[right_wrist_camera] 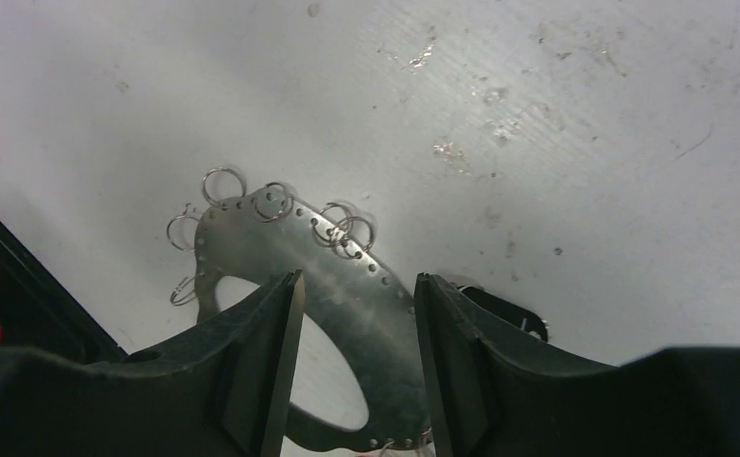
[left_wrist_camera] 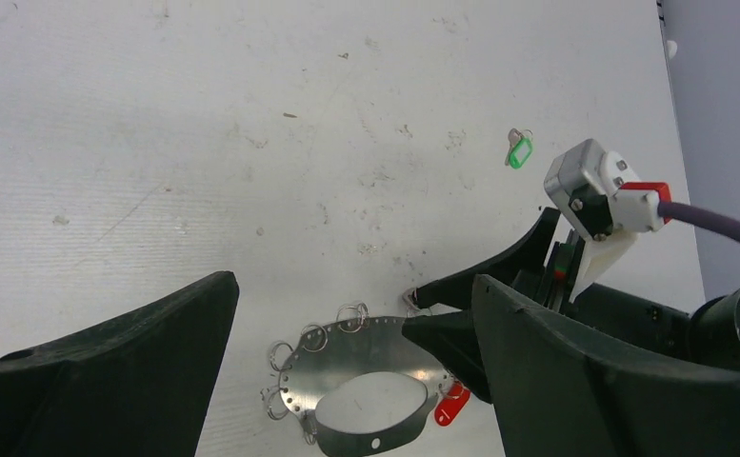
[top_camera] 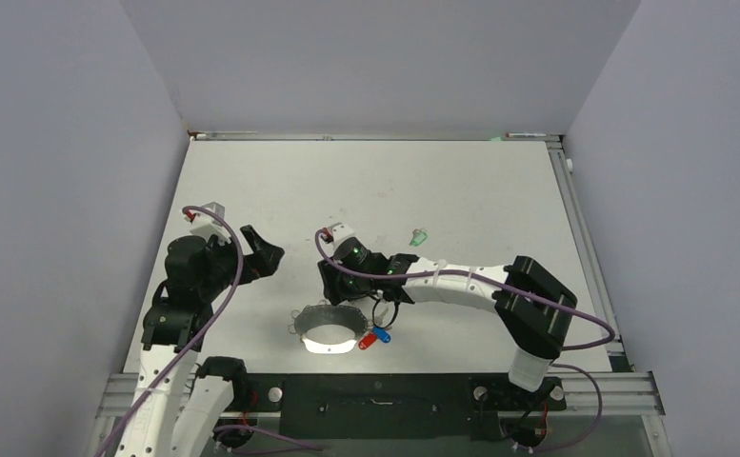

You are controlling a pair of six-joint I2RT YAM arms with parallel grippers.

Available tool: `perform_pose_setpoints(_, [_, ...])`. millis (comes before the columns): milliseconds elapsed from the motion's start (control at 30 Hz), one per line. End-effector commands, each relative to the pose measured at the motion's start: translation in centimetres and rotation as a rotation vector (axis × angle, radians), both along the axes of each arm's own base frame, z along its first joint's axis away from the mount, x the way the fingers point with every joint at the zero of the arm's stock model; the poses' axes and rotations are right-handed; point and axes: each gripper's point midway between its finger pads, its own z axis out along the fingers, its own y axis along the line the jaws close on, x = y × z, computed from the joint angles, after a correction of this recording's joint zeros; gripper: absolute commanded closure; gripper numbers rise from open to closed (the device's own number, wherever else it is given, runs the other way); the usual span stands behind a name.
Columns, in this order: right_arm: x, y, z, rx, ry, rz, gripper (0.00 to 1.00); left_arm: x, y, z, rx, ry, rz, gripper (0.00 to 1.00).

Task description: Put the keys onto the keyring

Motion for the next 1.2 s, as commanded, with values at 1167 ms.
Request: perform_pose_setpoints(1167, [-0.8,5.1,-3.4,-0.031,0.045,-0.145,0.78,0.3,0.7,1.6,0.020,-0.071,0.031,0.10])
